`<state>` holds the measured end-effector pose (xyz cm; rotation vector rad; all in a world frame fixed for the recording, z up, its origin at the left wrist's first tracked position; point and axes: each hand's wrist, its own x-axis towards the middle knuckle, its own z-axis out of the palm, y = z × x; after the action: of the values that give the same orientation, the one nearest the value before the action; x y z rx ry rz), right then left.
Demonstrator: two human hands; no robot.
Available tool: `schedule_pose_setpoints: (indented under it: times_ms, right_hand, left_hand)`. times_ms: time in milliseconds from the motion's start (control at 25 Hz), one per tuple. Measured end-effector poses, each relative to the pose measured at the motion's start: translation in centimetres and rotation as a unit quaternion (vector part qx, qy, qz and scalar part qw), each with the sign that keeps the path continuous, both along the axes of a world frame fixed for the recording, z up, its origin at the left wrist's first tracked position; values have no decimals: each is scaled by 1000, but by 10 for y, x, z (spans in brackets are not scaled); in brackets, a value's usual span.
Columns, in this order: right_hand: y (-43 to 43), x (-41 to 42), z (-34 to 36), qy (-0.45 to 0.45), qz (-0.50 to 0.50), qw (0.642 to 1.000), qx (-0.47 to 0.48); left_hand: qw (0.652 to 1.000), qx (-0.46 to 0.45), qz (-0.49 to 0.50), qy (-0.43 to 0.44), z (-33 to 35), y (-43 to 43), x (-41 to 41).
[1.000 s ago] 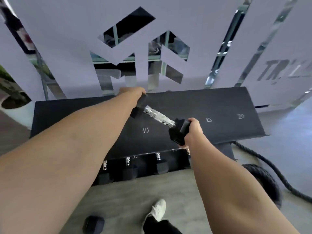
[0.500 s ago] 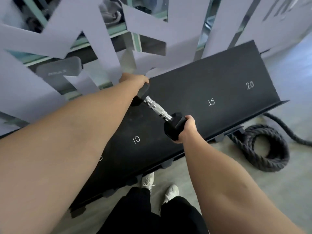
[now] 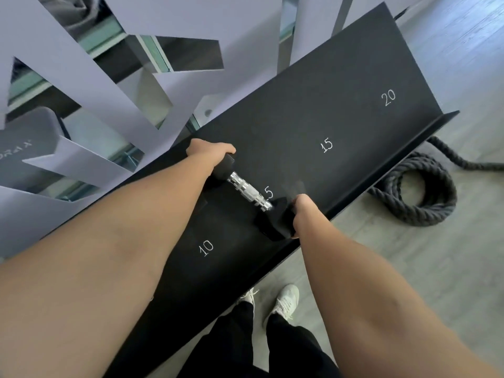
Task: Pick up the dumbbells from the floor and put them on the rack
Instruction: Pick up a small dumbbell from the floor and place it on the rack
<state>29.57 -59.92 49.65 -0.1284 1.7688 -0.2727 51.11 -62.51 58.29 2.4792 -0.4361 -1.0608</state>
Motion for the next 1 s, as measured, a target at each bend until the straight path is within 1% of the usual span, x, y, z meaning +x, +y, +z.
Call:
schedule_pose_setpoints:
  times_ms: [80, 200, 240, 320, 400, 440, 560, 640, 680, 720, 760, 800, 840, 880, 1000]
  right_hand:
    - [-3, -1, 2, -1, -18, 1000, -13]
    - [2, -8, 16, 10, 37, 995, -93]
    - [0, -11, 20, 24, 24, 992, -118]
    - [-9, -16, 32, 33, -24, 990, -137]
    - [-23, -15, 55, 16, -94, 984, -148]
    - [-31, -13, 72, 0, -110, 981, -162]
    - [-55, -19, 127, -45, -120, 968, -218]
    - [-67, -28, 170, -67, -134, 954, -259]
    - [-69, -38, 196, -79, -127, 945, -291]
    - [-69, -48, 220, -70, -102, 935, -333]
    - [-68, -61, 242, -13, -58, 921, -385]
    - [-64, -76, 264, 77, -4, 897, -436]
    - [-58, -93, 285, 171, 55, 860, -478]
    - [-49, -113, 303, 242, 106, 818, -512]
    - [-20, -179, 340, 380, 215, 689, -579]
  left_hand:
    - [1000, 4, -23, 9, -3, -2, -5]
    - [998, 6, -38, 56, -7, 3, -10]
    - [997, -3, -45, 66, -5, 2, -11]
    - [995, -27, -71, 59, 5, -2, -13]
    - [994, -66, -73, 45, 25, -6, -18]
    - [992, -95, -66, 42, 38, -9, -21]
    - [979, -187, -65, 54, 85, -19, -31]
    - [969, -226, -80, 58, 119, -29, -44]
    - [962, -250, -95, 59, 138, -33, -55]
    - [952, -278, -118, 55, 155, -37, -68]
    - [940, -305, -149, 39, 172, -41, -82]
    - [925, -333, -182, 13, 189, -42, -99]
    - [907, -363, -213, -19, 204, -42, -116]
    - [884, -397, -243, -46, 217, -38, -135]
    - [801, -490, -335, -83, 249, -19, -193]
